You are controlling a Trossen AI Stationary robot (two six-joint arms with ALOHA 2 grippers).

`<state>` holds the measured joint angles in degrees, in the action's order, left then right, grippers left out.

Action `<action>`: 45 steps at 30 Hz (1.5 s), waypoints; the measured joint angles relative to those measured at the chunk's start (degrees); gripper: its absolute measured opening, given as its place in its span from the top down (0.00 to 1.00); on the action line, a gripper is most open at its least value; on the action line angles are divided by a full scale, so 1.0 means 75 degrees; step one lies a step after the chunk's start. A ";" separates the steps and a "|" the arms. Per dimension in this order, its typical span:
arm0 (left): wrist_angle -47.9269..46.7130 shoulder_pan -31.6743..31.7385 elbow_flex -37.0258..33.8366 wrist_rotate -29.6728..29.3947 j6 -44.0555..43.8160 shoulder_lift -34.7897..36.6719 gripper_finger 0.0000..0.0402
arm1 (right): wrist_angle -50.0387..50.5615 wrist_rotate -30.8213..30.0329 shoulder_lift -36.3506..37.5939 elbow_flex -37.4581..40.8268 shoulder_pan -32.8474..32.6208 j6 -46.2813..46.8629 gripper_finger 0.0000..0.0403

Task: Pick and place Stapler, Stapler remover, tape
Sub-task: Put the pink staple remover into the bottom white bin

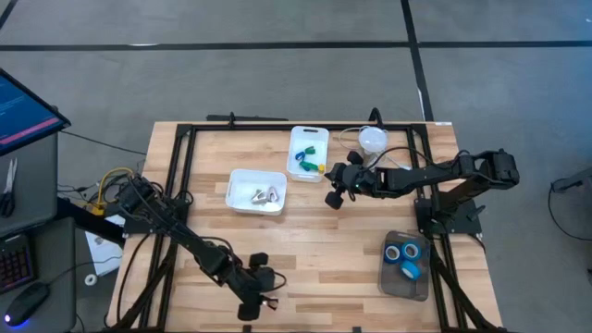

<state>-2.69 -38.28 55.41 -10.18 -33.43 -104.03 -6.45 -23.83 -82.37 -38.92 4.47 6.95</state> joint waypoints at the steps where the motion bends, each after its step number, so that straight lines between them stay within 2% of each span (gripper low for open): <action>1: 0.0031 0.0000 -0.0045 -0.0001 -0.0001 0.0000 0.56 | 0.0002 -0.0001 0.0000 0.0000 0.0000 -0.0002 1.00; 7: 0.0710 0.0017 -0.0380 0.0004 -0.0147 0.0000 0.56 | 0.0002 -0.0001 0.0000 0.0000 0.0000 -0.0002 1.00; 14: 0.0864 0.0017 -0.0425 0.0001 -0.0210 -0.0035 0.58 | 0.0002 -0.0002 0.0000 0.0000 0.0000 -0.0002 1.00; 22: 0.2286 0.0084 -0.0390 0.0403 -0.0192 -0.0982 0.61 | 0.0009 -0.0007 0.0000 -0.0001 0.0000 -0.0005 1.00; 27: 0.2192 0.0154 -0.0401 0.0569 -0.0157 -0.0882 0.67 | 0.0008 -0.0008 0.0000 -0.0001 0.0000 -0.0005 1.00; 35: 0.2109 0.0160 -0.0407 0.0600 -0.0018 -0.0780 0.96 | 0.0011 -0.0024 0.0000 -0.0002 0.0000 -0.0121 1.00; 39: 0.1936 0.0228 -0.0416 0.0597 0.0396 -0.0555 0.95 | 0.0010 -0.0024 0.0000 -0.0003 0.0000 -0.0121 1.00; 43: 0.1353 0.0438 -0.0410 0.0474 0.0875 0.0214 0.94 | 0.0008 -0.0024 0.0000 -0.0001 0.0000 -0.0121 1.00; 45: 0.0797 0.0545 -0.0416 0.0128 0.1257 0.0726 0.96 | 0.0000 -0.0023 0.0000 -0.0001 0.0000 -0.0121 1.00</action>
<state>3.29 -34.20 52.29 -9.22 -24.00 -98.58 -6.45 -24.00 -82.37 -38.93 4.47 6.04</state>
